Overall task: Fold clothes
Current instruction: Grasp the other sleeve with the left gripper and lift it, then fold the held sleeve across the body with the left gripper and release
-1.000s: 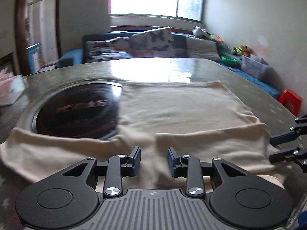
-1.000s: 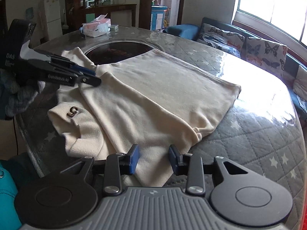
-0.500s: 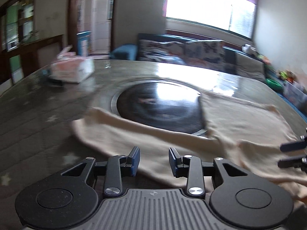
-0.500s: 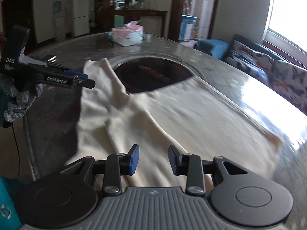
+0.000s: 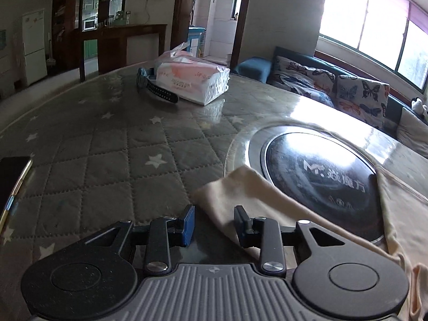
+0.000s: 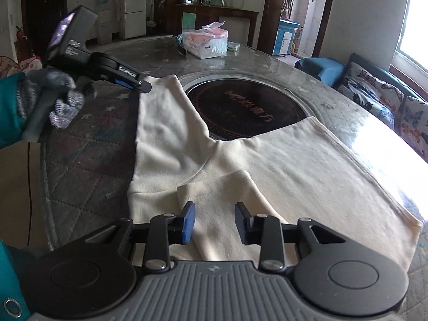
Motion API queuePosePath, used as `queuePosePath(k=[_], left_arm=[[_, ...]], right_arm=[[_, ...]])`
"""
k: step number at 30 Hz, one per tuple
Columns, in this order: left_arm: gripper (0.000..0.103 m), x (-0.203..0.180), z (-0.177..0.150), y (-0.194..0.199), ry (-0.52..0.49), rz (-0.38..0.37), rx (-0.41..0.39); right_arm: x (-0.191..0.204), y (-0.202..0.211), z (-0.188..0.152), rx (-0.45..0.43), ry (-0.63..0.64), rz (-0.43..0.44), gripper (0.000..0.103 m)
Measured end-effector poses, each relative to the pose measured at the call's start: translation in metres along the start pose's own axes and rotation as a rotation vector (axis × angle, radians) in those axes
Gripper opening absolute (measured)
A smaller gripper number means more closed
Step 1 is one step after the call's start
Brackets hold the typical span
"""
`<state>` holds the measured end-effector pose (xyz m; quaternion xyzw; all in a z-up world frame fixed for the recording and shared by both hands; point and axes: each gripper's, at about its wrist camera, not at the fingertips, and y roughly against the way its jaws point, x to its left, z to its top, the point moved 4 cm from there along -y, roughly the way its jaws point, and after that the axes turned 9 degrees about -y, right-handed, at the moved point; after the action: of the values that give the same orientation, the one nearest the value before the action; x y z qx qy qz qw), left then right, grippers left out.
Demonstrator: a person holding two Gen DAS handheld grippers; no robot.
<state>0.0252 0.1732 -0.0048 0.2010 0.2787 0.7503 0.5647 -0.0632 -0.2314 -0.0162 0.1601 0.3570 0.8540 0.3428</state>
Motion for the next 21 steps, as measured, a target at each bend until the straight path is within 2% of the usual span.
queuePosePath(k=[2, 4, 6, 8, 11, 15, 21], left_arm=[[0.028, 0.000, 0.003, -0.003, 0.005, -0.011, 0.001], [0.015, -0.002, 0.004, -0.005, 0.004, -0.007, -0.004], [0.007, -0.002, 0.006, -0.003, 0.022, -0.022, -0.011], [0.006, -0.004, 0.008, 0.002, 0.041, -0.041, -0.023], [0.005, -0.018, 0.018, 0.025, 0.015, -0.091, -0.088], [0.005, -0.057, 0.034, 0.065, -0.050, -0.212, -0.182], [0.005, -0.136, 0.041, 0.119, -0.158, -0.460, -0.260]], right_arm=[[0.000, 0.002, 0.000, -0.003, 0.001, -0.005, 0.033], [0.001, 0.005, -0.001, -0.006, 0.001, -0.011, 0.033], [0.001, 0.008, -0.001, -0.010, 0.001, -0.016, 0.033], [-0.004, 0.017, -0.003, -0.027, -0.019, -0.030, 0.033], [-0.011, 0.030, -0.007, -0.054, -0.053, -0.051, 0.033], [-0.027, 0.049, -0.020, -0.083, -0.121, -0.094, 0.033], [-0.051, 0.077, -0.047, -0.120, -0.221, -0.159, 0.033]])
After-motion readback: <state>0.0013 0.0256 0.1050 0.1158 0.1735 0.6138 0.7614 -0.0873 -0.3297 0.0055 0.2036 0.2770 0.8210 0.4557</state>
